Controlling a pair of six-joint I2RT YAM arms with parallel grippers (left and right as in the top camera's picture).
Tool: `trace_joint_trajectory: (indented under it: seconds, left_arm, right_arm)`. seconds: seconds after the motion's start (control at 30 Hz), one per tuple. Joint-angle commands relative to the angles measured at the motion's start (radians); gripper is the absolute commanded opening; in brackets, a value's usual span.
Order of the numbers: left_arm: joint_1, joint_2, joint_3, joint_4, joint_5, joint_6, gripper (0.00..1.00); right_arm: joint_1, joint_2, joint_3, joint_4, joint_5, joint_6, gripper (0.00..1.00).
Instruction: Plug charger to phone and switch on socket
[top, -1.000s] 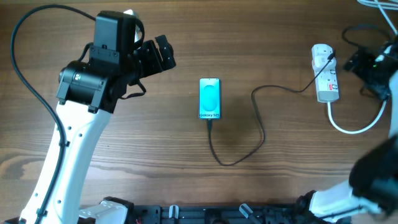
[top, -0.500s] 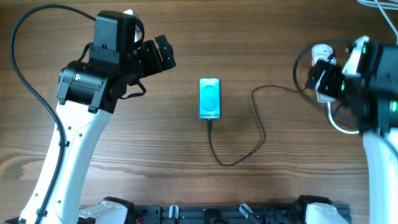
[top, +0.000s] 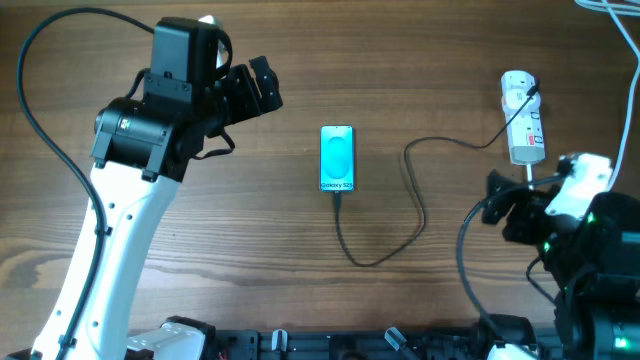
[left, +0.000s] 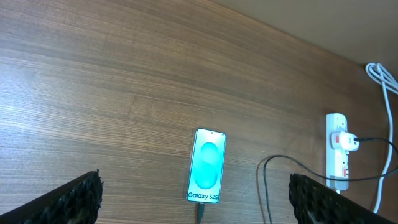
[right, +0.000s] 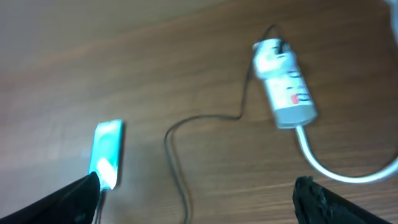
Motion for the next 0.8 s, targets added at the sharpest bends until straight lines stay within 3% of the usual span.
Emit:
trace_joint_trajectory:
  seconds: [0.0, 0.2, 0.4, 0.5, 0.77]
  left_arm:
    - [-0.001, -0.01, -0.005, 0.002, -0.01, -0.013, 1.0]
    - [-0.001, -0.01, -0.005, 0.002, -0.01, -0.013, 1.0]
    - [-0.001, -0.01, -0.005, 0.002, -0.01, -0.013, 1.0]
    - [-0.001, -0.01, -0.005, 0.002, -0.01, -0.013, 1.0]
    - [-0.001, -0.01, -0.005, 0.002, -0.01, -0.013, 1.0]
  right_arm:
    - [0.004, -0.063, -0.011, -0.02, -0.219, -0.154, 1.0]
    - [0.004, -0.078, -0.011, -0.151, -0.24, 0.08, 1.0]
    - [0.004, -0.078, -0.011, -0.207, -0.212, 0.09, 1.0]
    - [0.004, -0.078, -0.011, -0.174, -0.209, 0.054, 1.0]
    - [0.004, -0.078, -0.011, -0.148, -0.217, -0.206, 1.0]
